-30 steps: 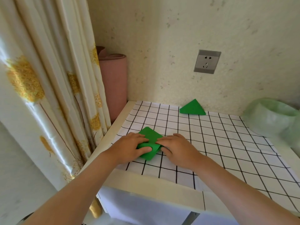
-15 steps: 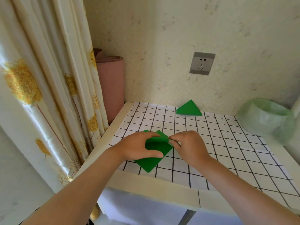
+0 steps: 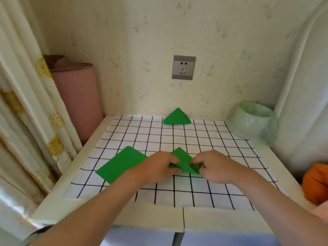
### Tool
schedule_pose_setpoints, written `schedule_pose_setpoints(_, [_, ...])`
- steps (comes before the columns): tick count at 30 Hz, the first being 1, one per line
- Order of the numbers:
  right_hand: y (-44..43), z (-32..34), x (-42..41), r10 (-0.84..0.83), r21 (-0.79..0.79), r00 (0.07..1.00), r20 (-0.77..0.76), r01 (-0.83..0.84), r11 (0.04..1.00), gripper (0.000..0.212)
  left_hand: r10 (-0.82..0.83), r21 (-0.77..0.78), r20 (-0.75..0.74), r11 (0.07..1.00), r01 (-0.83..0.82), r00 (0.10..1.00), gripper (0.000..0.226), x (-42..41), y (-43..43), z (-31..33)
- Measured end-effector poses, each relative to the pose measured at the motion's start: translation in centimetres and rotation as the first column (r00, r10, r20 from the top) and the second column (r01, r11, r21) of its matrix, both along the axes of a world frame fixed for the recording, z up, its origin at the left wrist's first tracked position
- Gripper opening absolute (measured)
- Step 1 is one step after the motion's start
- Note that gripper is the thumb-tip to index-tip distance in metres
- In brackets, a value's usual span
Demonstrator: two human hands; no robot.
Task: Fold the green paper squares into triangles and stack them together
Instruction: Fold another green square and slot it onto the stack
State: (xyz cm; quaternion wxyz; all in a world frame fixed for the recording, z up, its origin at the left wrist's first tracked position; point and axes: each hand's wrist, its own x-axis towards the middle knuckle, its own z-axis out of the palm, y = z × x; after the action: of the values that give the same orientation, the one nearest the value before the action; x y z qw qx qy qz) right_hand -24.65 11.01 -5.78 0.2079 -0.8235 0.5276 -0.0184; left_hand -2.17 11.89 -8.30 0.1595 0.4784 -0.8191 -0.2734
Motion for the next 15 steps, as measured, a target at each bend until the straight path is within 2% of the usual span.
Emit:
schedule_pose_setpoints(2, [-0.9,-0.1,-1.1,-0.073,-0.024,0.994,0.086,0.075,0.997,0.047,-0.046,0.021,-0.007,0.999,0.046,0.999,0.018,-1.2,-0.1,0.1])
schedule_pose_setpoints(6, [-2.6,-1.2,-2.1,-0.144,-0.12,0.981,0.134,0.16,0.98,0.03,-0.099,-0.011,-0.004,0.995,0.099,0.995,0.038,-3.3,0.1,0.3])
schedule_pose_setpoints(9, [-3.5,-2.0,-1.8,-0.146,-0.102,0.986,0.084,0.154,0.983,0.036,-0.13,-0.011,-0.001,0.991,0.13,0.992,0.043,-4.0,0.3,0.3])
schedule_pose_setpoints(12, [-4.4,-2.9,-1.3,-0.158,-0.1,0.987,0.02,0.159,0.982,0.048,-0.168,-0.002,0.01,0.986,0.168,0.986,0.031,-4.2,0.3,0.5])
schedule_pose_setpoints(15, [-4.8,-3.6,-0.7,-0.154,-0.149,0.986,-0.07,0.143,0.979,0.049,-0.186,0.006,0.0,0.983,0.186,0.983,0.029,-4.1,0.2,0.9])
